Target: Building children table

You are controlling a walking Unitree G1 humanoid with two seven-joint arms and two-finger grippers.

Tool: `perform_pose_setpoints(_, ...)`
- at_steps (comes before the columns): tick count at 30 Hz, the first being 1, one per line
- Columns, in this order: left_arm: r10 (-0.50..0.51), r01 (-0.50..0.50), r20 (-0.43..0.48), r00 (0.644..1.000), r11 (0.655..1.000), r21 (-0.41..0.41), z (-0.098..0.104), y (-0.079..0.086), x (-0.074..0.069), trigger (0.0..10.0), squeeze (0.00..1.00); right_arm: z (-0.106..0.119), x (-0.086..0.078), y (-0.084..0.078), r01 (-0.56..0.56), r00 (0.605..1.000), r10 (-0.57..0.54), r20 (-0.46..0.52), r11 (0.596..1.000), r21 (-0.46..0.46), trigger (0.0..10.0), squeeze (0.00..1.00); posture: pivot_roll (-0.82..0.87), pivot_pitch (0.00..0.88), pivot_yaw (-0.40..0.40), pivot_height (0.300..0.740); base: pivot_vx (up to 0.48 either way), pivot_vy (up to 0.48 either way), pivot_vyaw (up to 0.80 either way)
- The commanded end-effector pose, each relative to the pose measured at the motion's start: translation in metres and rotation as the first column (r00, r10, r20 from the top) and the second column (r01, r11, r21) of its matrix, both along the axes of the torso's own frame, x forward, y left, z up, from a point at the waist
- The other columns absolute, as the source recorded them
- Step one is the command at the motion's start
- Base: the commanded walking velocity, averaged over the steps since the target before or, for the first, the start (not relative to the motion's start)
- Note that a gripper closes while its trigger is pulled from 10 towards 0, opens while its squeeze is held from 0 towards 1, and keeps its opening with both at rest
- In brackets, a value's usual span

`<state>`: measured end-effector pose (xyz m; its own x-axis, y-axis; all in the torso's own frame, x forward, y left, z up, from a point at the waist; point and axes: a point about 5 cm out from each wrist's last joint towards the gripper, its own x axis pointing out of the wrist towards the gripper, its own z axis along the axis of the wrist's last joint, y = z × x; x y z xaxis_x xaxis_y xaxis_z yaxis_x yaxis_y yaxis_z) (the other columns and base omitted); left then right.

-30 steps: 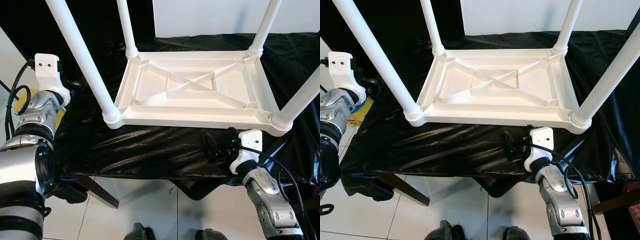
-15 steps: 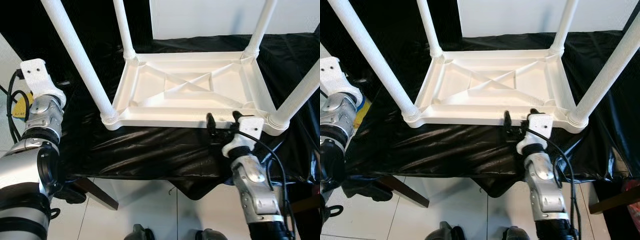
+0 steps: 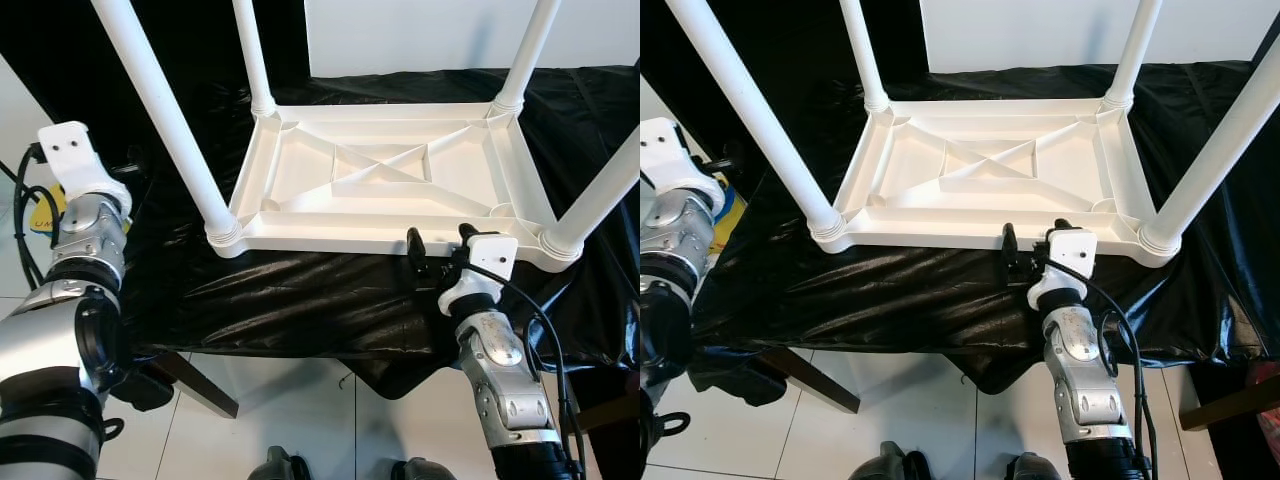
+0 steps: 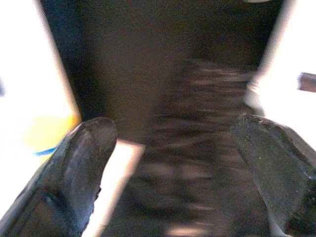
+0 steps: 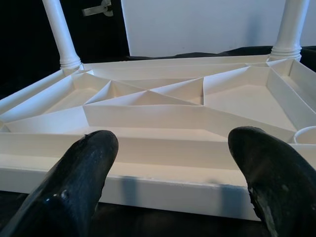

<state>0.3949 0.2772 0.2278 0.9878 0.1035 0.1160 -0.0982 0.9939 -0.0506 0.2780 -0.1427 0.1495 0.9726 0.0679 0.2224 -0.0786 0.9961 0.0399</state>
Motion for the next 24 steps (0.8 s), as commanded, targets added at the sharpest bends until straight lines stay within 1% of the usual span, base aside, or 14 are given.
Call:
perform_pose_setpoints(1,-0.062,0.062,0.008,0.998,0.998,0.003,0.0,-0.006,0.001,10.0,0.0,-0.005,-0.001,0.001,0.003,1.0,-0.003,-0.012,1.0,0.0,10.0,0.0,-0.18,0.085,0.093,0.74,0.0,0.0,0.0)
perform_pose_setpoints(3,-0.196,0.196,-0.001,0.981,0.98,0.025,-0.002,-0.014,0.001,10.0,0.0,-0.006,-0.003,-0.001,0.007,1.0,-0.007,-0.014,1.0,0.0,10.0,0.0,-0.18,0.086,0.097,0.74,0.0,0.0,0.0)
perform_pose_setpoints(4,-0.196,0.196,-0.001,0.981,0.98,0.025,-0.002,-0.014,0.001,10.0,0.0,-0.006,-0.003,-0.001,0.007,1.0,-0.007,-0.014,1.0,0.0,10.0,0.0,-0.18,0.086,0.097,0.74,0.0,0.0,0.0)
perform_pose_setpoints(5,-0.243,0.243,-0.007,0.97,0.97,0.027,-0.003,-0.015,0.0,10.0,0.0,-0.007,-0.003,-0.001,0.009,1.0,-0.009,-0.017,1.0,-0.001,10.0,0.0,-0.19,0.088,0.099,0.74,0.0,0.0,0.0)
perform_pose_setpoints(6,-0.261,0.262,-0.013,0.965,0.965,0.034,-0.003,-0.015,0.0,10.0,0.0,-0.007,-0.004,-0.002,0.012,1.0,-0.012,-0.02,1.0,0.0,10.0,0.0,-0.19,0.088,0.101,0.74,0.0,0.0,0.0)
perform_pose_setpoints(9,-0.251,0.252,-0.022,0.968,0.967,0.042,-0.002,-0.013,0.0,10.0,0.0,-0.007,-0.004,-0.002,0.014,1.0,-0.014,-0.021,1.0,0.0,10.0,0.0,-0.18,0.086,0.101,0.74,0.0,0.0,0.0)
perform_pose_setpoints(10,-0.069,0.072,-0.058,0.996,0.996,0.054,-0.002,0.0,0.0,10.0,0.0,-0.008,-0.003,-0.001,0.016,1.0,-0.016,-0.021,1.0,0.005,10.0,0.0,-0.18,0.084,0.101,0.74,0.0,0.0,0.0)
perform_pose_setpoints(11,0.015,-0.012,-0.066,0.998,0.998,0.057,-0.001,0.006,-0.001,10.0,0.0,-0.007,-0.002,0.0,0.016,1.0,-0.016,-0.021,1.0,0.007,10.0,0.0,-0.18,0.084,0.101,0.74,0.0,0.0,0.0)
perform_pose_setpoints(12,0.015,-0.012,-0.066,0.998,0.998,0.057,-0.001,0.006,-0.001,10.0,0.0,-0.007,-0.002,0.0,0.016,1.0,-0.016,-0.021,1.0,0.007,10.0,0.0,-0.18,0.084,0.101,0.74,0.0,0.0,0.0)
perform_pose_setpoints(13,0.093,-0.092,-0.066,0.993,0.996,0.011,-0.001,0.012,-0.002,10.0,0.0,-0.007,-0.002,0.001,0.014,1.0,-0.014,-0.02,1.0,0.01,10.0,0.0,-0.18,0.085,0.101,0.74,0.0,0.0,0.0)
perform_pose_setpoints(14,0.13,-0.133,-0.066,0.989,0.991,-0.032,-0.001,0.016,-0.003,10.0,0.0,-0.007,-0.002,0.002,0.012,1.0,-0.012,-0.018,1.0,0.011,10.0,0.0,-0.18,0.087,0.1,0.74,0.0,0.0,0.0)
perform_pose_setpoints(17,0.157,-0.159,-0.071,0.985,0.987,-0.029,0.0,0.015,-0.002,10.0,0.0,-0.006,-0.002,0.002,0.008,1.0,-0.008,-0.015,1.0,0.012,10.0,0.0,-0.19,0.098,0.098,0.74,0.0,0.0,0.0)
perform_pose_setpoints(19,0.145,-0.146,-0.073,0.987,0.989,-0.004,0.002,0.012,0.0,10.0,0.0,-0.005,-0.003,0.002,0.006,1.0,-0.006,-0.015,1.0,0.011,10.0,0.0,-0.19,0.105,0.096,0.74,0.0,0.0,0.0)
perform_pose_setpoints(24,0.083,-0.083,-0.055,0.995,0.996,-0.006,0.007,0.001,0.004,10.0,0.0,-0.005,-0.009,0.002,0.001,1.0,0.0,-0.023,1.0,0.011,10.0,0.0,-0.2,0.126,0.094,0.74,0.0,0.0,0.0)
